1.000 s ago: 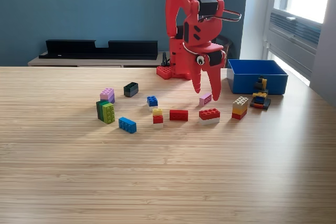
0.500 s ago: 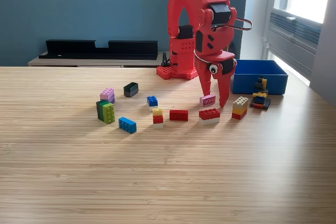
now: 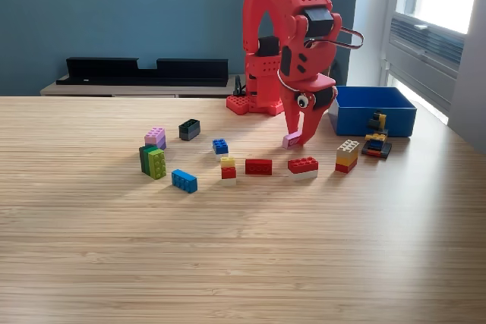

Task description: Grasp a lego block and put it in the bin.

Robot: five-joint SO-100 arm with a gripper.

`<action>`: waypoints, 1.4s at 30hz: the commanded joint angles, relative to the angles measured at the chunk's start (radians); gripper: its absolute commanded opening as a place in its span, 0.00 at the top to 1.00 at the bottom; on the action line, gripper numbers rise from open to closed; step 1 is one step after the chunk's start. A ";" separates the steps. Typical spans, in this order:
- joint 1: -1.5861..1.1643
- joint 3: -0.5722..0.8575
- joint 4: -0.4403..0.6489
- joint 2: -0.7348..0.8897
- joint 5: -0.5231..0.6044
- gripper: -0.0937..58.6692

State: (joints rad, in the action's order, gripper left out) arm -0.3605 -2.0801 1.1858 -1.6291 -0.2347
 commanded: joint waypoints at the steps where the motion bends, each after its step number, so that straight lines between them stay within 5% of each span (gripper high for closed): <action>1: 0.009 0.190 0.135 -0.023 0.026 1.00; 12: -0.140 0.580 0.431 -0.025 0.080 1.00; 25: -0.617 0.560 0.446 -0.021 0.232 1.00; 40: -0.867 0.509 0.448 -0.021 0.166 0.99; 41: -0.868 0.509 0.448 -0.021 0.160 0.98; 42: -0.868 0.508 0.448 -0.021 0.155 0.85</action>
State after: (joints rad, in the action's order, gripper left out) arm -1.2134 -1.5831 1.6183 -1.6276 -0.0675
